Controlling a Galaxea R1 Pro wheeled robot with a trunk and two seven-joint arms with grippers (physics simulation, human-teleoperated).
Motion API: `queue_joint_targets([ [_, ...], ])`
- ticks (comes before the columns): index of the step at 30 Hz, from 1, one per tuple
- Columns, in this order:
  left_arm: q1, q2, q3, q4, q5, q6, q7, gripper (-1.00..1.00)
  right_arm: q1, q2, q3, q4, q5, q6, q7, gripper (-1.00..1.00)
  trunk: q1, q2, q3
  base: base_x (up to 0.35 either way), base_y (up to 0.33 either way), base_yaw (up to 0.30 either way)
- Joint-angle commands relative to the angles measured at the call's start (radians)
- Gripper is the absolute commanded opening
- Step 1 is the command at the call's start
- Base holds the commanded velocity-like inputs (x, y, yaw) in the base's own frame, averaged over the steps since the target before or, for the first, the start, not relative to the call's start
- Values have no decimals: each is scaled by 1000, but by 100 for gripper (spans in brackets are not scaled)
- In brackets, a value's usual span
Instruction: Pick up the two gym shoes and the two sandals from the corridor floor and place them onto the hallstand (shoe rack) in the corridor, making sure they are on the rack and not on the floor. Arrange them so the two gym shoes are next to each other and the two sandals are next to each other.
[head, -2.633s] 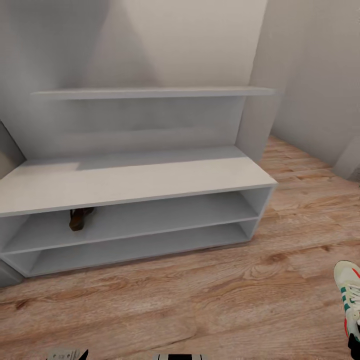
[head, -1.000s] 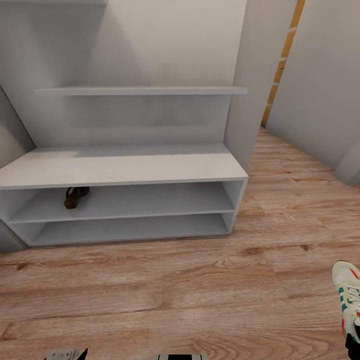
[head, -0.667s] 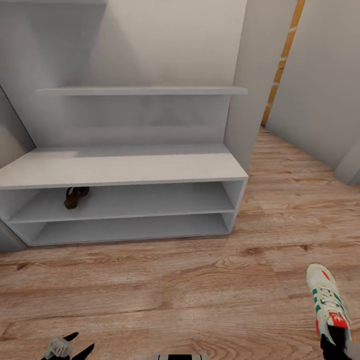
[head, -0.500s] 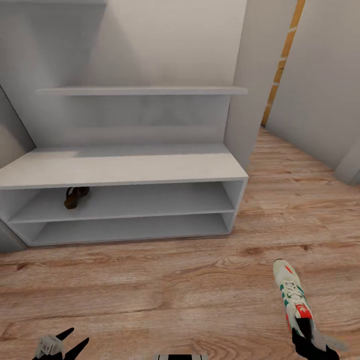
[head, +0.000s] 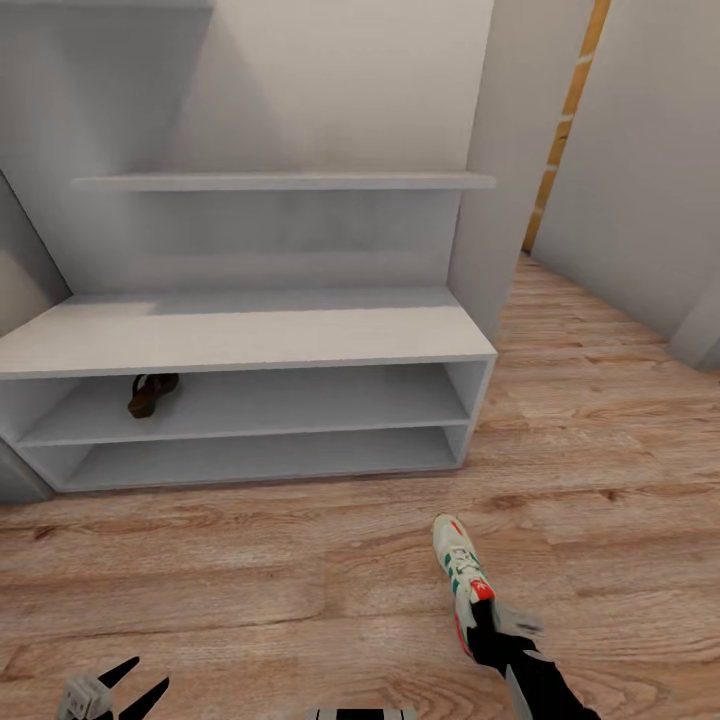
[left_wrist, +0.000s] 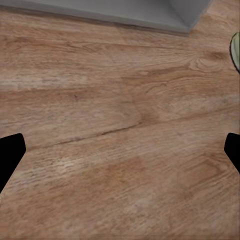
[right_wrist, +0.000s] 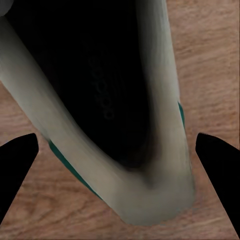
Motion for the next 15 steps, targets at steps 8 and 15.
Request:
queue_joint_targets([
  [8,4,0,2,4,-20,-14,-5,100,-170,63,1,1,13,154,-120,-100,0,0,-1,0,0,0],
  [15,4,1,3,4,-32,-16,-5,100,-302,74,4,6,13,270,-244,-100,0,0,-1,0,0,0],
])
